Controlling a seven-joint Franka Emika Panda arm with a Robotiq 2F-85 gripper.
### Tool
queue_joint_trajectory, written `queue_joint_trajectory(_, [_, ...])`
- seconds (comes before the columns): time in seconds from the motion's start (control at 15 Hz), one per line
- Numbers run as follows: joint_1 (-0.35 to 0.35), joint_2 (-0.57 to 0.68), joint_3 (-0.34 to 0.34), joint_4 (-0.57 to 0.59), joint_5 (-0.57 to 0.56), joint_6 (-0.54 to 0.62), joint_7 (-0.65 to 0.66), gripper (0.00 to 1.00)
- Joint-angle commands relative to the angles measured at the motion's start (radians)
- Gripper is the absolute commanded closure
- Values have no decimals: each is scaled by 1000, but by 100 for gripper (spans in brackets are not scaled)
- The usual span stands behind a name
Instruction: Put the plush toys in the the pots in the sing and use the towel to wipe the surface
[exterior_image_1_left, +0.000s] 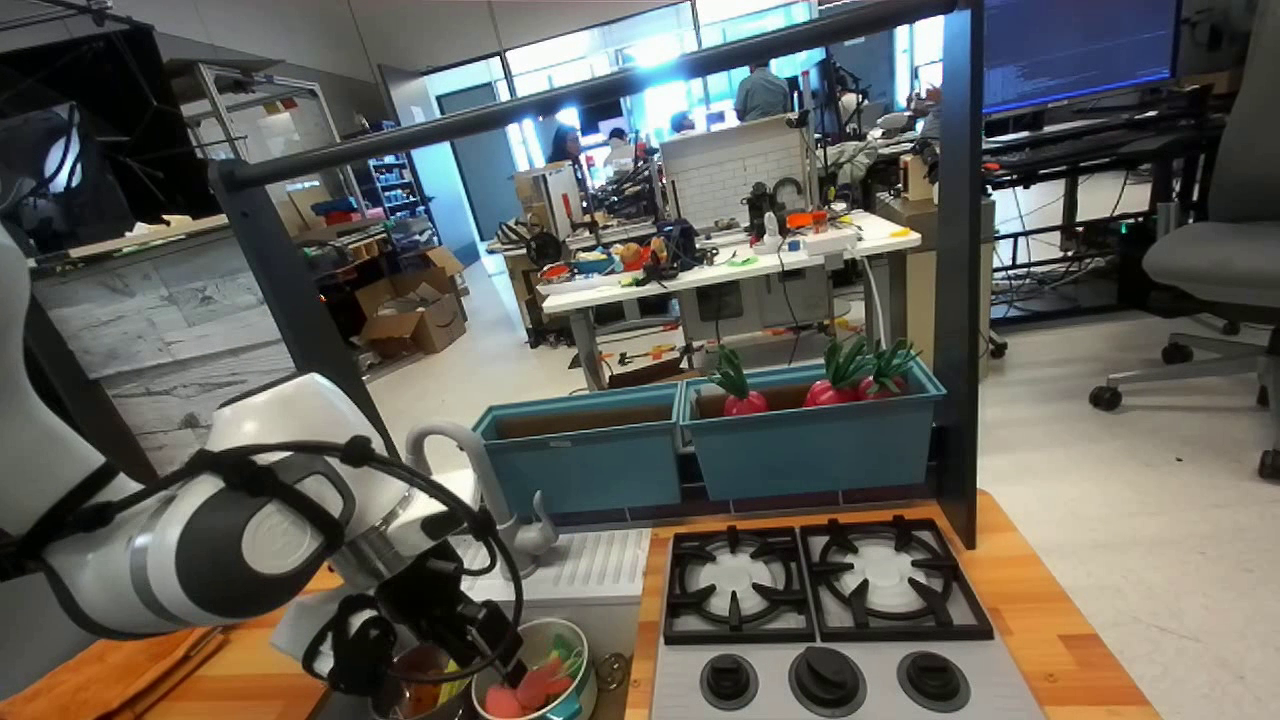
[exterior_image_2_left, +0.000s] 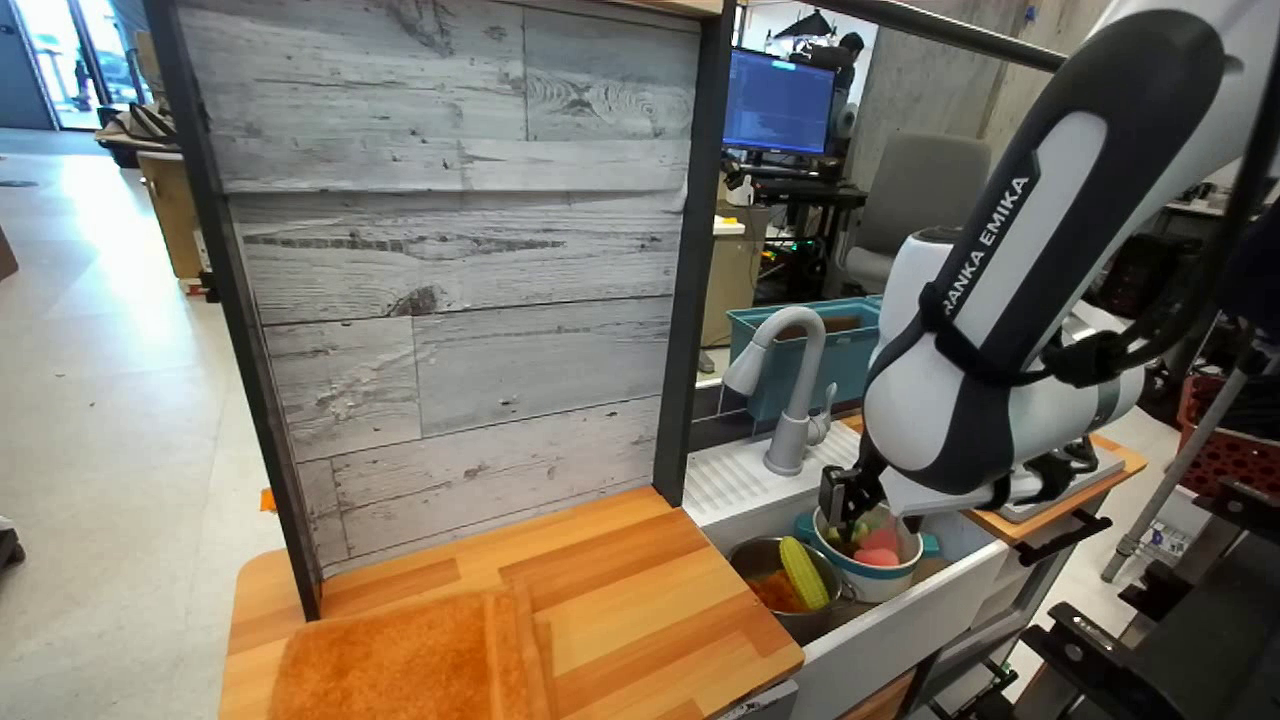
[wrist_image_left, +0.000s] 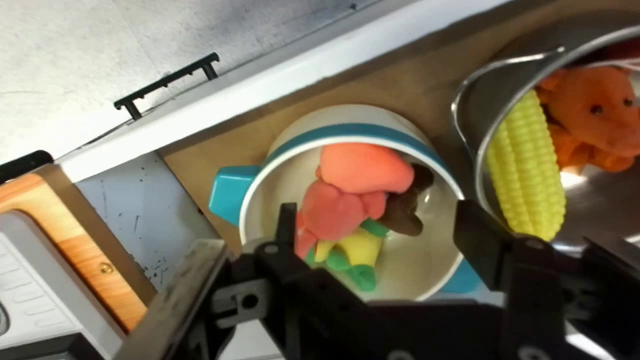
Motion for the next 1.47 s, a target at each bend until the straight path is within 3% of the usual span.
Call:
queue_joint_trajectory(0.0, [-1,-9,-9,0,-73,-33,49,12])
queue_joint_trajectory(0.07, [9,-15,-19,-1,-83,-50,52,4])
queue_joint_trajectory(0.33, [7,-28,-13,-13,-107,-54,34,0])
queue_joint_trajectory(0.53, [2,-107,31,-93,-165,52,-28,0])
queue_joint_trajectory(0.8, [7,-303,100,-266,-218,209,-122,0])
queue_joint_trajectory(1.07, [-23,-498,197,-346,-233,206,-173,0])
queue_joint_trajectory(1.2, [-119,-547,336,-315,-246,145,-212,0])
queue_joint_trajectory(1.27, [-25,-474,228,-296,-222,192,-162,0])
queue_joint_trajectory(1.4, [-40,-504,254,-300,-225,177,-161,0])
